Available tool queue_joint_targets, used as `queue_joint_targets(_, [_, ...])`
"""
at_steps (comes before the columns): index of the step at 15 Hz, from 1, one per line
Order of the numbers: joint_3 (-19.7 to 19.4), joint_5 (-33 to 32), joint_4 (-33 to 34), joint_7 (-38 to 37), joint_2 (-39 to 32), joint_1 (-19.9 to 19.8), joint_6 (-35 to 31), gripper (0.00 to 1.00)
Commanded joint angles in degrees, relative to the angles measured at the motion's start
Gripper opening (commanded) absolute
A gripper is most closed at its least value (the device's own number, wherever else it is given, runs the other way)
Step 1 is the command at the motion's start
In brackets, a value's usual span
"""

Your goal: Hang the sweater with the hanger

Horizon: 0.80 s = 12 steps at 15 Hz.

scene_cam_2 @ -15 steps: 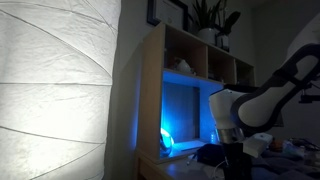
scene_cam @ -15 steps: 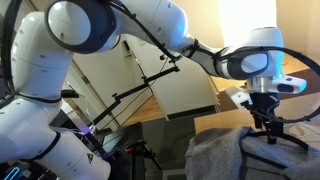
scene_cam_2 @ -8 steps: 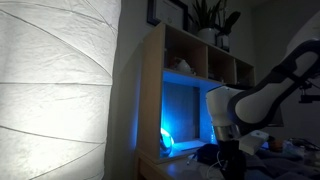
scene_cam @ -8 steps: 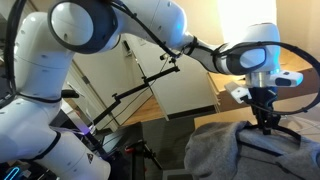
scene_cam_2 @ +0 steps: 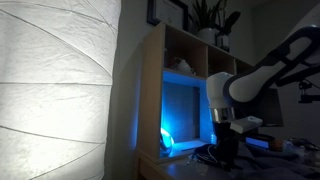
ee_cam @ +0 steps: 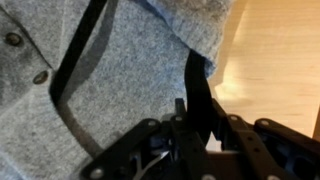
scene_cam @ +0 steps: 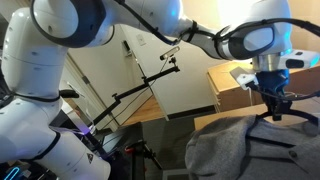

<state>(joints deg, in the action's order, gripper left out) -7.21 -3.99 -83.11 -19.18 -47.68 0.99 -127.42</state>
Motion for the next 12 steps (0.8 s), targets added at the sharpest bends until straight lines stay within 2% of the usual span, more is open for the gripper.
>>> queue_joint_targets(1, [0.82,2.37,-2.59,1.98,5.56,-1.63,-1.44,0.08])
queue_joint_targets(8, [2.20,6.27,-3.19,2.86,8.32,-3.24,-2.84,0.07])
queue_joint_targets(12, [6.44,12.87,-4.73,10.13,9.92,-6.56,-5.71,0.07])
